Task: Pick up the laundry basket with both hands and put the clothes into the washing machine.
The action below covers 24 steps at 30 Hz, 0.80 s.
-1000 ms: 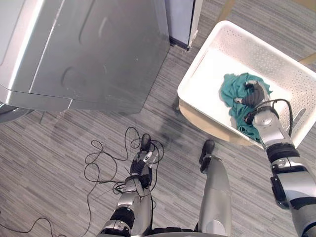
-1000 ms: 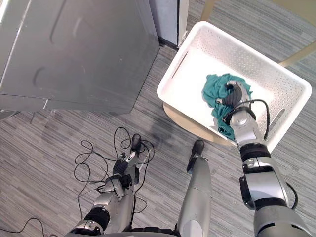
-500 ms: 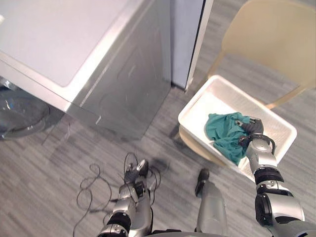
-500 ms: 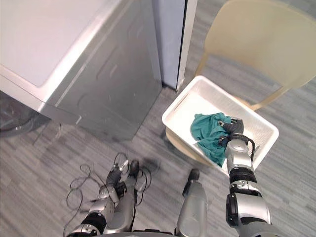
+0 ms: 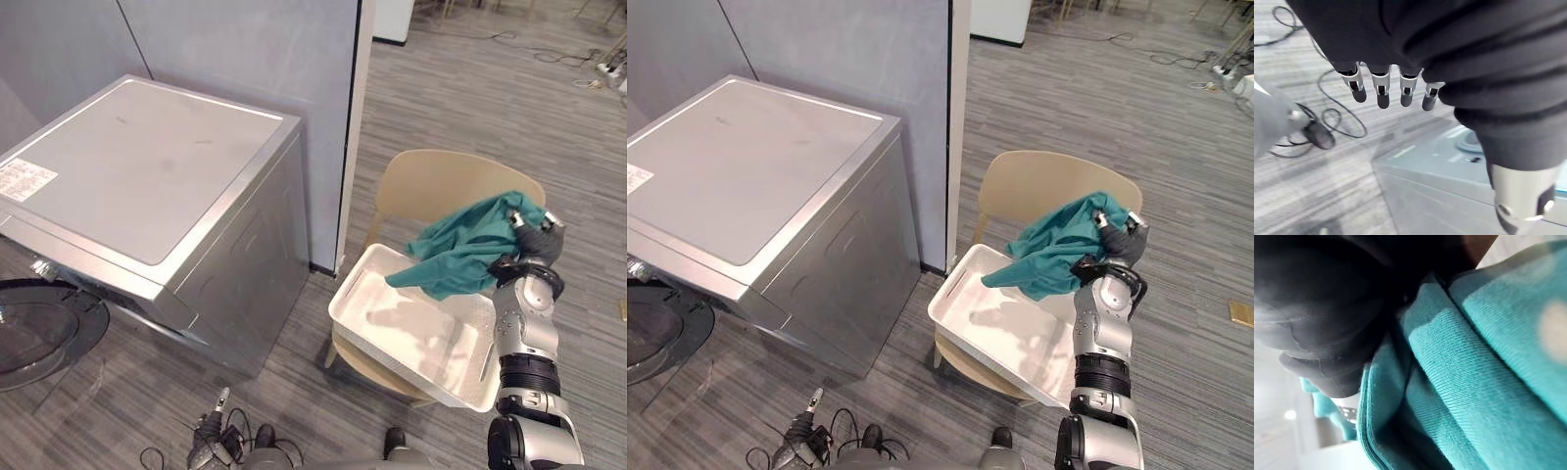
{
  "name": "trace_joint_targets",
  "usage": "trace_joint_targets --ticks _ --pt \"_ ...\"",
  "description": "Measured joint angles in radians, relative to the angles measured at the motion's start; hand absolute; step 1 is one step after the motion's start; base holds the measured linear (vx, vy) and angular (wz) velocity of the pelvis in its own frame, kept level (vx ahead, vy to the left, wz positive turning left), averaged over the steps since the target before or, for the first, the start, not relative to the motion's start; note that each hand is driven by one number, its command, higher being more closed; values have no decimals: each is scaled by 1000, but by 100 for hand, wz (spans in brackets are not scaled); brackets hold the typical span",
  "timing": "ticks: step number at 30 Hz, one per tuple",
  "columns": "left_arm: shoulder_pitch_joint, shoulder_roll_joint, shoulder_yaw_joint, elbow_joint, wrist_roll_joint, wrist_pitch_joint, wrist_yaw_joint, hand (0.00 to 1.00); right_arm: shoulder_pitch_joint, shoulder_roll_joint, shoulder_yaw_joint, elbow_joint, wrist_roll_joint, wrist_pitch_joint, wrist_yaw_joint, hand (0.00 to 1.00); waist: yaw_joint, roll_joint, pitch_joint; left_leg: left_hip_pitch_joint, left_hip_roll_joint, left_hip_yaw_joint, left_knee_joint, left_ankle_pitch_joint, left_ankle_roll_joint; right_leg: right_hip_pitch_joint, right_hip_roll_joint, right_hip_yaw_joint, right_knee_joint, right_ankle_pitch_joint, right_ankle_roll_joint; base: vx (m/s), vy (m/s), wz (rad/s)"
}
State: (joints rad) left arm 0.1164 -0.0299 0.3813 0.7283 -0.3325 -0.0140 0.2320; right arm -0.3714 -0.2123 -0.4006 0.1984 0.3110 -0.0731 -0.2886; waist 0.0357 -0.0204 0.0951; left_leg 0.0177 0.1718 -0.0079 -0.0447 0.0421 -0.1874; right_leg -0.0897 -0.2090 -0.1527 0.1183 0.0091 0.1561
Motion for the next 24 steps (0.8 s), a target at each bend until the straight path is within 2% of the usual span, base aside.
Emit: trace_joint_targets --ticks 4,5,6,7,9,11,12,13,14,15,16,17,19,21,24 --pt "63 -4 -85 -354 -9 -35 16 0 64 14 -1 -188 -12 -41 6 100 -6 8 -47 42 1 6 -4 -15 8 37 4 14 -19 8 2 -17 0 -11" --pt "68 -6 -103 -398 -9 -42 15 0 71 14 6 -214 -29 -43 6 100 -10 14 -54 47 1 10 -5 -25 12 39 5 18 -19 9 3 -35 20 -15" --pt "76 -25 -99 -439 -19 -37 60 0 80 13 20 -267 -79 -52 7 100 -21 28 -64 56 0 14 -6 -48 22 42 5 24 -20 12 7 -35 41 -18" --pt "101 -26 -119 -457 -19 -37 60 0 101 15 39 -314 -119 -67 11 100 -22 34 -67 64 0 21 -7 -68 26 41 7 35 -22 15 11 -45 44 -20" --pt "128 -23 -145 -496 -19 -30 76 0 118 32 59 -357 -126 -75 14 100 -22 26 -72 68 -1 41 -5 -72 24 41 10 52 -41 26 18 -83 27 -25" --pt "130 -19 -173 -502 -15 -19 96 0 144 52 96 -412 -126 -75 44 100 -20 24 -73 66 0 58 -2 -78 23 37 17 79 -63 39 9 -99 8 -23" --pt "134 -7 -205 -515 -3 -18 91 0 149 56 110 -424 -126 -75 53 100 -21 24 -73 65 0 66 0 -79 23 35 18 87 -67 43 9 -78 3 -24" --pt "128 29 -305 -602 9 -20 56 0 159 63 150 -437 -125 -75 75 100 -24 24 -73 64 0 76 7 -82 21 31 23 106 -73 46 10 -92 -2 -31" --pt "82 60 -402 -694 33 -48 11 0 178 68 190 -456 -125 -74 96 100 -28 26 -77 65 0 89 12 -88 20 30 31 133 -79 47 10 -83 -3 -31" --pt "45 72 -436 -720 36 -65 -11 0 185 69 212 -463 -124 -74 103 100 -34 29 -84 65 0 95 12 -88 20 29 33 145 -85 47 10 -58 3 -33" --pt "-34 86 -486 -740 36 -95 -49 0 187 71 257 -468 -124 -74 123 100 -56 36 -100 65 -1 108 9 -88 20 20 36 166 -90 47 10 -31 14 -39" --pt "-108 89 -519 -740 35 -112 -68 0 187 73 294 -483 -124 -74 138 100 -72 43 -110 66 -2 126 7 -88 20 13 40 189 -90 48 10 -34 18 -47" --pt "-172 92 -551 -738 35 -117 -85 0 192 74 323 -518 -123 -75 155 100 -91 49 -113 82 0 148 5 -93 17 11 47 214 -94 56 11 -8 12 -47" --pt "-232 89 -630 -711 35 -123 -102 0 195 73 354 -568 -121 -78 164 100 -113 55 -118 103 5 179 4 -98 16 10 59 243 -98 75 5 43 2 -46" --pt "-279 79 -702 -674 30 -122 -107 0 195 65 387 -586 -120 -86 167 100 -126 63 -125 104 7 204 4 -97 17 -6 67 266 -102 89 7 53 0 -26"
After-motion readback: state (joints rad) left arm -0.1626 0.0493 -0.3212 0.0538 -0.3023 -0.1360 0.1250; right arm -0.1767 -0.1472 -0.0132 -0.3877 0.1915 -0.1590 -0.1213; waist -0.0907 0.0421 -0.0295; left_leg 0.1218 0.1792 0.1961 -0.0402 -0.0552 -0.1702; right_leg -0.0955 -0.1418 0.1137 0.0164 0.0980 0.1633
